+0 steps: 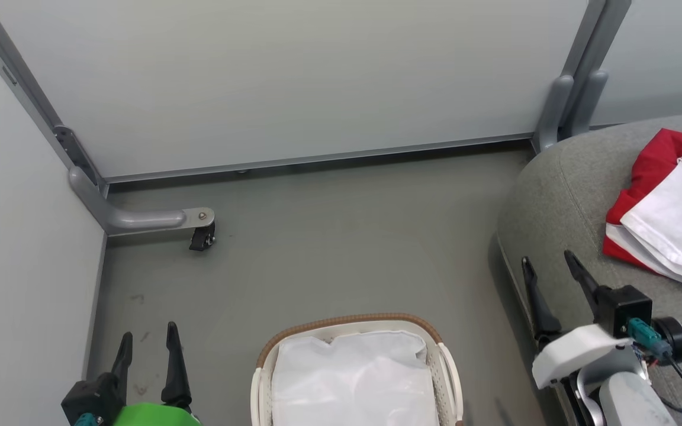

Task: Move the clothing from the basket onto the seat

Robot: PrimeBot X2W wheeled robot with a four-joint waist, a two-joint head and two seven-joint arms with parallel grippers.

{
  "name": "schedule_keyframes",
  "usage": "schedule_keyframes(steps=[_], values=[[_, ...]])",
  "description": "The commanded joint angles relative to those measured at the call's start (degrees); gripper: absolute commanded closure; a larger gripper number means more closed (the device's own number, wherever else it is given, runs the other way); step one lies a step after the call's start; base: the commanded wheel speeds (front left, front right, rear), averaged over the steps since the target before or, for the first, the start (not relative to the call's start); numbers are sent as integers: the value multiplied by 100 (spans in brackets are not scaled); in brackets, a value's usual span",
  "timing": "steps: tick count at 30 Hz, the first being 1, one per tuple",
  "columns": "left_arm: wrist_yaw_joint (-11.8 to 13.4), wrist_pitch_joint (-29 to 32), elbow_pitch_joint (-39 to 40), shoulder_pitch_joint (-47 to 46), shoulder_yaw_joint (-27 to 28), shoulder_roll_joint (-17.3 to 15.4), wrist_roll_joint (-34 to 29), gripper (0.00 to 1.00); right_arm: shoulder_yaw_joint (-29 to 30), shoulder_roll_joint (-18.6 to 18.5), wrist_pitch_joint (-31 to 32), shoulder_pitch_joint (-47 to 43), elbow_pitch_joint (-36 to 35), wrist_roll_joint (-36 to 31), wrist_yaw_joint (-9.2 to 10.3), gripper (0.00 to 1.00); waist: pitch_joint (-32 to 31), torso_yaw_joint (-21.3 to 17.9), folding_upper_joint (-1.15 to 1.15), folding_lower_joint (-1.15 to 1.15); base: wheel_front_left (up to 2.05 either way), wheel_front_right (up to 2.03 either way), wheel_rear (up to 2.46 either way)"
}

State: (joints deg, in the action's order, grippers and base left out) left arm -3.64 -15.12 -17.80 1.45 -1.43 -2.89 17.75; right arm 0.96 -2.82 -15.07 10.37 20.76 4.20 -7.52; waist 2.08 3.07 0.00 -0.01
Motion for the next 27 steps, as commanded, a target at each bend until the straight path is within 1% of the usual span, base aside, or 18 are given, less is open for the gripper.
schedule_keyframes(steps=[1,7,20,21,25,27], values=[[35,-4,22,109,-20,-2,42,0,-23,-20,-16,-179,-78,83,6,0,-91,41,0,1,0,0,0],[77,-4,41,231,-103,-2,43,0,-114,-19,-15,-539,-253,247,6,0,-153,-28,0,1,0,0,0],[69,-3,22,184,-197,-3,129,0,-215,-17,-15,-593,-319,213,6,0,-154,-88,0,1,0,0,0],[42,1,32,176,-207,2,81,100,-209,2,0,-516,-297,188,0,100,-155,-89,0,1,0,0,0],[41,8,-157,176,-223,14,97,100,-204,39,24,-562,-112,206,-1,100,-155,-89,0,1,0,0,0],[31,62,-188,146,-196,17,257,100,-167,44,89,-554,-68,387,-1,100,-155,-92,0,1,0,0,0]])
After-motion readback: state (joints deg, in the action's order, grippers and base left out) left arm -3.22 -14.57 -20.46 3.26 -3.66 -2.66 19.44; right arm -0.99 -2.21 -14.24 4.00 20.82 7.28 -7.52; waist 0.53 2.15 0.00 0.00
